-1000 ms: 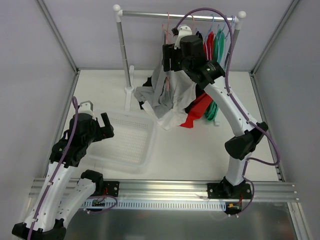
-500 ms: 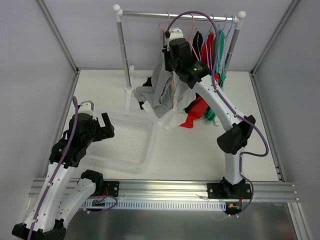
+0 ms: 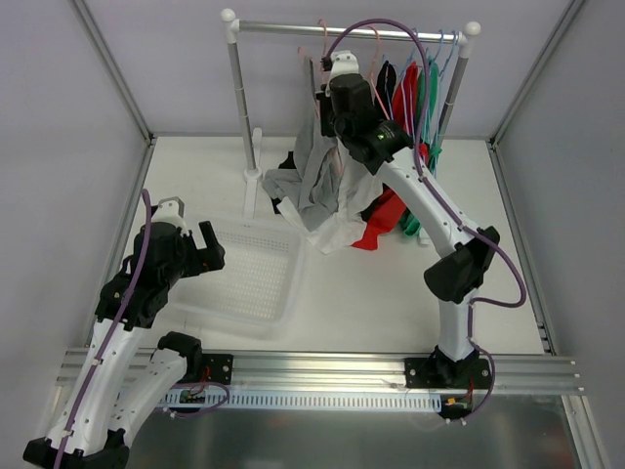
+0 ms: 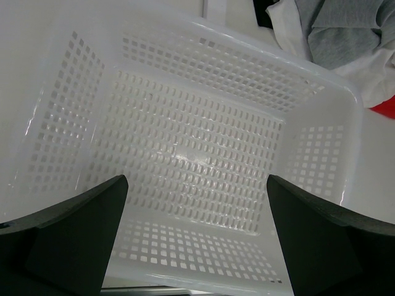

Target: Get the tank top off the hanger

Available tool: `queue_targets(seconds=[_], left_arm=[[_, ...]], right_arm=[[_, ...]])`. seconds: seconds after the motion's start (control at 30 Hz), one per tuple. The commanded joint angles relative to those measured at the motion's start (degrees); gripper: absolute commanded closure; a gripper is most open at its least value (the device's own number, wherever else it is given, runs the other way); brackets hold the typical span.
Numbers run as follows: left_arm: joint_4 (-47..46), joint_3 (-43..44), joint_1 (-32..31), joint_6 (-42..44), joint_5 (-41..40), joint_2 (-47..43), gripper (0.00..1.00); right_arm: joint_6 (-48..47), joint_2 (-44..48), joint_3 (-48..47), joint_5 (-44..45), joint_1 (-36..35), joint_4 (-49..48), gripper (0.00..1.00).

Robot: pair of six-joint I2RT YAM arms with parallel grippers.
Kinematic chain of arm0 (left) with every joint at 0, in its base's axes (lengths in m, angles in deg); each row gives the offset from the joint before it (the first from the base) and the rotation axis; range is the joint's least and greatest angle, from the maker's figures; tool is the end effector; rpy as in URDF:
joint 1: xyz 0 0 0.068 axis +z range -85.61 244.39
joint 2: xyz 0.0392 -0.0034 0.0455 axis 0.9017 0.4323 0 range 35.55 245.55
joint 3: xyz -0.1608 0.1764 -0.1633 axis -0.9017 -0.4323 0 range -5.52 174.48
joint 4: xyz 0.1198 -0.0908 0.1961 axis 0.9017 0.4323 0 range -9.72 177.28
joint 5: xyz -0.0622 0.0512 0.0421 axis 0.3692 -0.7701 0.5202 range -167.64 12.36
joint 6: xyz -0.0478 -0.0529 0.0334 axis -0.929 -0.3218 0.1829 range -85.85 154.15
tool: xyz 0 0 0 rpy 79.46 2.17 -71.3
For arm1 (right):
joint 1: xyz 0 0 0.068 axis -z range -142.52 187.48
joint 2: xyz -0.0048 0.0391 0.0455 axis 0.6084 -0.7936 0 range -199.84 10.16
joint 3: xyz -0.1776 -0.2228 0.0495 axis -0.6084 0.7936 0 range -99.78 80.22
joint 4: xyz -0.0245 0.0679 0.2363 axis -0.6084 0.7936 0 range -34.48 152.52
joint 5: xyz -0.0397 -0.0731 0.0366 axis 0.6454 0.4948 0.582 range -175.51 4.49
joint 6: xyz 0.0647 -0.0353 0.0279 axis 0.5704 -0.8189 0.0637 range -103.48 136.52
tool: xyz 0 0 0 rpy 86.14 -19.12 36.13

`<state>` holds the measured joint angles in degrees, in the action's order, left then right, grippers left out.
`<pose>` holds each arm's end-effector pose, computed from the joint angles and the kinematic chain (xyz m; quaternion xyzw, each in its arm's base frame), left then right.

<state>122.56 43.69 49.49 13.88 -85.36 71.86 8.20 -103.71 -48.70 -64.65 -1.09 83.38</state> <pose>0.1249 -0.0239 0.3205 -0.0744 0.8588 -0.0967 0.4976 0.3851 0.2764 0.4576 -0.2021 0.7501 0.0235 0.6292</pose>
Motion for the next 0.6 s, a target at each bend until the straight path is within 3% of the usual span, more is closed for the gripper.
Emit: queue_targets(seconds=[0.0, 0.3, 0.57], left_arm=[[-1.5, -0.2, 0.6, 0.8, 0.9, -0.4, 0.01], [-1.5, -0.2, 0.6, 0.8, -0.3, -1.9, 0.01], [-1.8, -0.2, 0.6, 1.0, 0.4, -2.9, 0.01]], right_arm=[[-0.7, 5.1, -3.4, 1.7, -0.3, -5.0, 1.00], [-2.2, 8.7, -1.8, 2.3, -0.3, -5.4, 1.00], [-2.5, 18.8, 9.6, -0.4, -0.3, -5.4, 1.00]])
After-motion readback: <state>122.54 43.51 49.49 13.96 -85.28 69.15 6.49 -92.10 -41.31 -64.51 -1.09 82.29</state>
